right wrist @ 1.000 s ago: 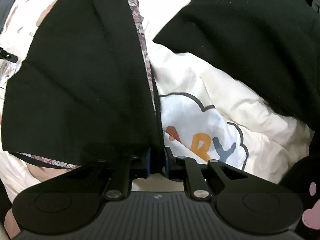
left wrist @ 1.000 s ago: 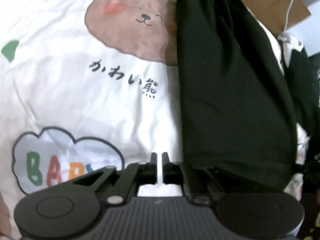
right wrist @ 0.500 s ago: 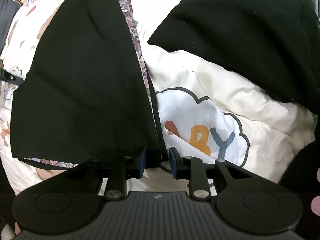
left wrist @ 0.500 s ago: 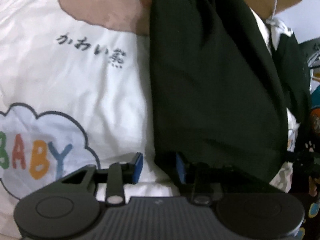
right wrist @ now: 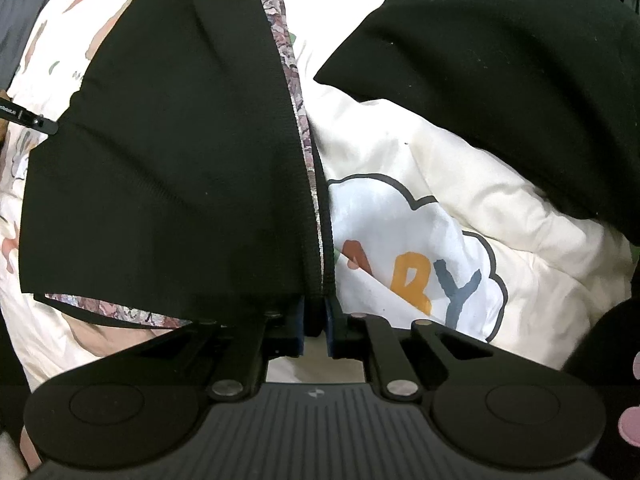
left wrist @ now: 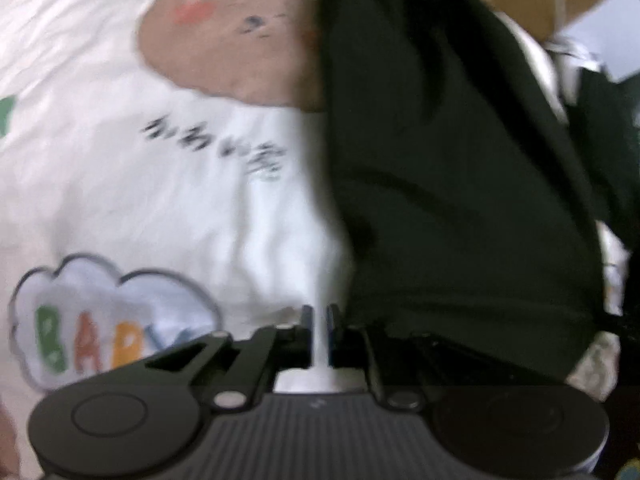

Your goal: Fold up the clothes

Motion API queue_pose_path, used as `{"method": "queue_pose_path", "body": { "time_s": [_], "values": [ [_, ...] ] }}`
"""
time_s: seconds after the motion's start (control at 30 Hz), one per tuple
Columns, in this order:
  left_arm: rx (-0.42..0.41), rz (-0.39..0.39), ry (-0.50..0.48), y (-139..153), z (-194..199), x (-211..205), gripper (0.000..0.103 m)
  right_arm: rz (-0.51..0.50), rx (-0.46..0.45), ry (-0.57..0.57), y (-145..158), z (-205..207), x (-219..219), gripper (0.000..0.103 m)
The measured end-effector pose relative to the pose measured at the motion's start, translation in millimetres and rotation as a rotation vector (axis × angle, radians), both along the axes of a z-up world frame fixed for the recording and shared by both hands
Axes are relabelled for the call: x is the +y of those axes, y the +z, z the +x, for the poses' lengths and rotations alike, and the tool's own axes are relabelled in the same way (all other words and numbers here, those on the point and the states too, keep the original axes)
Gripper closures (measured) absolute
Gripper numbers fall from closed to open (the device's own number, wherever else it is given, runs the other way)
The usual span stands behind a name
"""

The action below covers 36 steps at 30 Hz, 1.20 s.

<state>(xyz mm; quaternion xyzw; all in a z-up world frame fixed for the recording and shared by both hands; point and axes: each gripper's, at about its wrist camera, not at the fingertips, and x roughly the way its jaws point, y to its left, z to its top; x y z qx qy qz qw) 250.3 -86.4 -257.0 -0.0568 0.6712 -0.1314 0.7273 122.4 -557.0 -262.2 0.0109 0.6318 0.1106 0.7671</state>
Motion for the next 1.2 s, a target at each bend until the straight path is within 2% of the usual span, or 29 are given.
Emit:
{"method": "queue_pose_path", "body": {
  "time_s": [0.13,0.2,0.37,0.67,0.87,1.03,1.2],
  "values": [
    [0.039,-0.064,0.037,4,-9,5,0.082,0.046,-0.017,-0.038,7,0,-7,0.073],
    [0.055,-0.082,0.033,9,-17,2,0.075,0.071,-0.021,-0.056,9,0,-11,0.072],
    [0.068,-0.114,0.021,19,-27,-6,0.066,0.093,-0.025,-0.069,13,-1,-15,0.072],
    [0.150,-0.177,-0.007,10,-51,-19,0.066,0.106,-0.032,-0.078,16,1,-14,0.072],
    [0.229,-0.213,0.010,-3,-75,-24,0.066,0.099,-0.031,-0.074,16,2,-14,0.072],
    [0.259,-0.228,0.016,-24,-78,-38,0.066,0.101,-0.035,-0.071,17,3,-13,0.072],
    [0.277,-0.255,0.031,-27,-94,-31,0.066,0.102,-0.016,-0.072,11,1,-13,0.072]
  ]
}}
